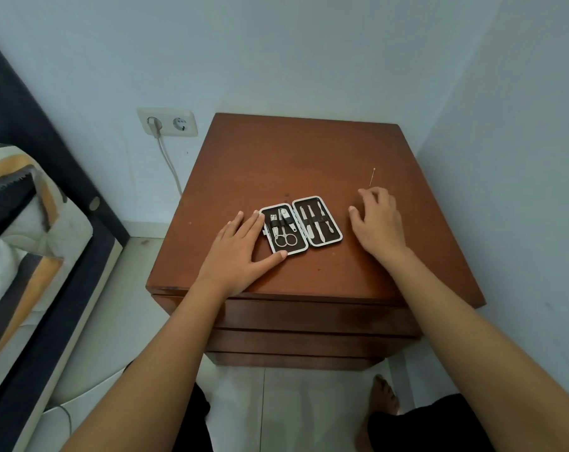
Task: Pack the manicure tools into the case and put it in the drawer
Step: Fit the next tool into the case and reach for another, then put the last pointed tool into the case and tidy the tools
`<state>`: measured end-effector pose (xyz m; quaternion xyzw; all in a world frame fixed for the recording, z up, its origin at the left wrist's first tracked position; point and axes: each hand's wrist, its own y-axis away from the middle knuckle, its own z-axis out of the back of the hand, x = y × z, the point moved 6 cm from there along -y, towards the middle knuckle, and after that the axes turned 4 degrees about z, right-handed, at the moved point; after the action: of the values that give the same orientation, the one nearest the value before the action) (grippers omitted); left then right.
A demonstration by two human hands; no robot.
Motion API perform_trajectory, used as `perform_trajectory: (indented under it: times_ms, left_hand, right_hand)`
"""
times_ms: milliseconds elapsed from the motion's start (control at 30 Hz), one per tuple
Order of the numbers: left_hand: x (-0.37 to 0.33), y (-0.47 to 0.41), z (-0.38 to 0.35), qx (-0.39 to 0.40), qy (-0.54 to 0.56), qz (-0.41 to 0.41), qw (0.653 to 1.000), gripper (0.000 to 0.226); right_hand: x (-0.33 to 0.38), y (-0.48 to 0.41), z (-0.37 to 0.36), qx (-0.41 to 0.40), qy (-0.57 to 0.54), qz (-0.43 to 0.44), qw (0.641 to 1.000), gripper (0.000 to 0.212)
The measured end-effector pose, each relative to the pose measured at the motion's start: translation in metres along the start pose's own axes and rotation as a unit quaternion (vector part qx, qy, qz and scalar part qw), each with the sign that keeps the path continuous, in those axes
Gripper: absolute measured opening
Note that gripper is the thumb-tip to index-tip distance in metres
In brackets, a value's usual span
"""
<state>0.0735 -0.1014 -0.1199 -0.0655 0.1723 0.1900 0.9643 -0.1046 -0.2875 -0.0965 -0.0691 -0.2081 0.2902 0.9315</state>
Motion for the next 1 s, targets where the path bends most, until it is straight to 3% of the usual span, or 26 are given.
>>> perform_trajectory:
  times_ms: [133, 300, 667, 800, 1000]
  left_hand:
    - [0.001, -0.001, -0.001, -0.003, -0.005, 0.000, 1.000, 0.097]
    - [0.000, -0.001, 0.000, -0.007, -0.004, -0.003, 1.000, 0.097]
    - [-0.003, 0.002, 0.003, 0.008, 0.003, 0.002, 1.000, 0.103]
    - [-0.004, 0.004, 0.003, 0.011, 0.002, 0.006, 1.000, 0.103]
    - [-0.002, 0.004, 0.001, 0.010, -0.006, 0.006, 1.000, 0.103]
  right_hand:
    - [-0.022, -0.034, -0.017, 0.092, 0.026, -0.030, 0.995, 0.064]
    - [-0.028, -0.043, -0.023, 0.162, 0.069, -0.023, 0.984, 0.068]
    - [-0.011, 0.059, 0.001, 0.124, 0.035, 0.057, 0.990, 0.054]
    - [-0.011, 0.085, 0.013, 0.101, -0.038, 0.081, 0.991, 0.047]
    - [-0.022, 0.085, 0.031, -0.003, -0.157, -0.007, 0.988, 0.026]
